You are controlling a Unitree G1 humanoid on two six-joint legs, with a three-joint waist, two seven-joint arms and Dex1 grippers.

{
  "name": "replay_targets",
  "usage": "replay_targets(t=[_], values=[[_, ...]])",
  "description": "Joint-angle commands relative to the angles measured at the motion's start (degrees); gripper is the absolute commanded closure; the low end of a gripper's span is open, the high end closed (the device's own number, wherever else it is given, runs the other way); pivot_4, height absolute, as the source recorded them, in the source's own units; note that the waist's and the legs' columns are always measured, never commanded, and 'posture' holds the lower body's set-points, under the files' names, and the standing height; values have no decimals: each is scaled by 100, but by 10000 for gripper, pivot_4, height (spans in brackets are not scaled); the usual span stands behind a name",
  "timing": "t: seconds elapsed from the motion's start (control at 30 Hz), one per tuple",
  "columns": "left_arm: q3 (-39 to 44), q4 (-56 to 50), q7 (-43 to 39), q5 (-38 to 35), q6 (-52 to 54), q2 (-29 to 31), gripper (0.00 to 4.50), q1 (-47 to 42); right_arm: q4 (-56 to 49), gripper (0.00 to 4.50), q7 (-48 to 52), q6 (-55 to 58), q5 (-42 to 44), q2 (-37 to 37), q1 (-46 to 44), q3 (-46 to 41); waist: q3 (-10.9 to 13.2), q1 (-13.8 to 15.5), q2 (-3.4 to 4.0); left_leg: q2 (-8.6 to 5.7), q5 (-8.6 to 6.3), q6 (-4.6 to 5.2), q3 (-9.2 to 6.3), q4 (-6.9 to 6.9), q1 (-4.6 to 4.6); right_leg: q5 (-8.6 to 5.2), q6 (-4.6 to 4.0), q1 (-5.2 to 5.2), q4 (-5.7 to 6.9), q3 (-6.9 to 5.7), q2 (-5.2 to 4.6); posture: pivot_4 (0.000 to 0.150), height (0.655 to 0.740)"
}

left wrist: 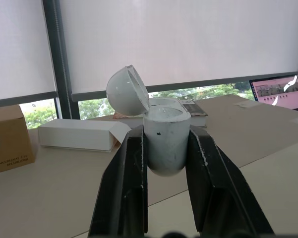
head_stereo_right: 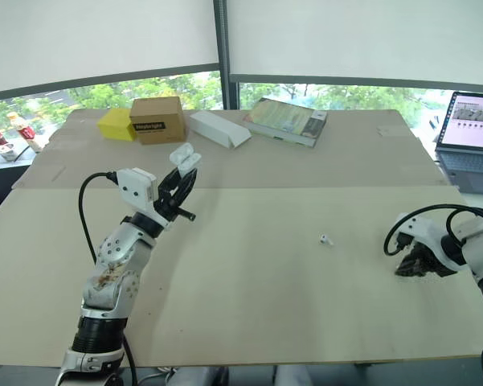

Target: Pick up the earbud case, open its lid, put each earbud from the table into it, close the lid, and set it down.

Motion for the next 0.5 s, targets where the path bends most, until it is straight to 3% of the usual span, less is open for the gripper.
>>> replay_targets(t=[0.03, 0.13, 0.3, 0.4, 0.5], values=[[15, -237, -23, 4, -64, 49, 39528, -56, -23, 41804, -10, 161, 73, 98, 157, 14, 0, 2, 0, 0, 0, 0, 0, 0, 0, 0, 0, 0, 0, 0, 0, 1500, 7400], [-8, -205, -42, 8, -82, 55, 39528, -85, -200, 41804, 44, 285, 320, 261, 115, -151, 0, -23, -1, 1, 0, 0, 0, 0, 0, 0, 0, 0, 0, 0, 1, 1500, 7400], [-70, -218, -201, -45, -117, 81, 39528, -35, -1450, 41804, 719, 737, 1432, 676, -65, -520, 0, -138, 0, 12, -1, -2, 0, -4, 1, 0, -1, -4, 0, 7, 15, 1500, 7400], [-82, -225, -341, -92, -133, 126, 39528, 29, -2594, 41804, -238, 2183, 2530, 1828, -711, -1219, -1, -222, 2, 16, 0, -7, 2, -5, -12, 3, -5, -29, 6, 18, 19, 1500, 7400], [-76, -157, -452, -169, -124, 118, 39528, -9, -3603, 41804, -1519, 2806, 3173, 3079, -1057, -1764, -1, -166, 7, 22, 0, -13, 3, -8, -26, 7, -12, -54, 12, 21, 25, 1500, 7400]])
